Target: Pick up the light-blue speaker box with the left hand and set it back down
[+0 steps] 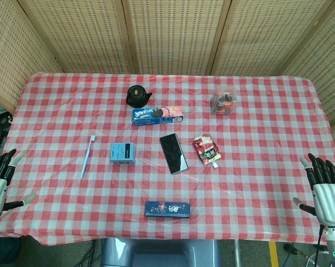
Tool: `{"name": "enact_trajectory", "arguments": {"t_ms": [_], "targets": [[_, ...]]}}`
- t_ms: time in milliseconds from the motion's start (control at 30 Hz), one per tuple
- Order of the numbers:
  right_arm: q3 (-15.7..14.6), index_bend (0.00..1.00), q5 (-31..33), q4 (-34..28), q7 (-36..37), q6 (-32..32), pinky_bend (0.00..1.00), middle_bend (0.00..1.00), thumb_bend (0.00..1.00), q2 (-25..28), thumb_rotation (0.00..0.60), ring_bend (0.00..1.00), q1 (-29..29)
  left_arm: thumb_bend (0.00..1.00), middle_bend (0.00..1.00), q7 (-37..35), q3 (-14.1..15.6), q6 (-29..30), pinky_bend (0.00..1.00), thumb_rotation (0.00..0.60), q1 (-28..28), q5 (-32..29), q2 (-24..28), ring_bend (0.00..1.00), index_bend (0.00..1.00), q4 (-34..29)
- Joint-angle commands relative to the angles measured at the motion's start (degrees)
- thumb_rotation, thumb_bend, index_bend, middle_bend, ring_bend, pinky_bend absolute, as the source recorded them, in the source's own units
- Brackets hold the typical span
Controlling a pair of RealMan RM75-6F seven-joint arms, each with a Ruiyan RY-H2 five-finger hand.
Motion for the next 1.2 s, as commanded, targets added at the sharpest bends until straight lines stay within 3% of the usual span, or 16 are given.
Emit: {"name": "enact_trajectory", "arguments": {"t_ms": [33,367,667,767,867,967,1200], "targets": [[0.00,0.00,0.05,0.04,0.00,-0.02,0.00,0.00,0.00,-0.02,0.600,0.00,-0.01,0.00,0.00,0.00,0.01,-0.10,0.00,0.600,-0.05,-0.01,0.01,0.00,0.00,0.00],[0.06,0.00,0.34,0.33,-0.62,-0.49,0.00,0.00,0.00,-0.34,0.600,0.00,0.21,0.00,0.00,2.76,-1.68,-5.46,0.00,0.600,-4.31,-0.69,-0.67,0.00,0.00,-2.01],[0.53,0.00,1.50,0.55,-1.46,-0.83,0.00,0.00,0.00,-0.64,0.600,0.00,0.31,0.00,0.00,18.84,-8.28,-21.14,0.00,0.600,-18.13,-5.79,-3.18,0.00,0.00,-7.76],[0.62,0.00,1.79,0.80,-1.83,-0.99,0.00,0.00,0.00,-0.80,0.600,0.00,0.36,0.00,0.00,24.30,-10.14,-28.30,0.00,0.600,-24.05,-9.97,-6.17,0.00,0.00,-6.62],[1.05,0.00,2.53,0.99,-1.90,-0.76,0.00,0.00,0.00,-0.78,0.600,0.00,0.24,0.00,0.00,34.82,-11.37,-35.42,0.00,0.600,-30.93,-17.44,-11.72,0.00,0.00,-2.79],[1.26,0.00,2.83,0.95,-1.70,-0.62,0.00,0.00,0.00,-0.66,0.600,0.00,0.17,0.00,0.00,40.50,-12.09,-37.02,0.00,0.600,-34.48,-24.55,-15.55,0.00,0.00,-1.15],[1.41,0.00,3.64,1.30,-0.80,-1.24,0.00,0.00,0.00,-0.47,0.600,0.00,0.21,0.00,0.00,47.31,-11.35,-36.80,0.04,0.600,-39.77,-32.84,-20.70,0.00,0.01,1.55]]}}
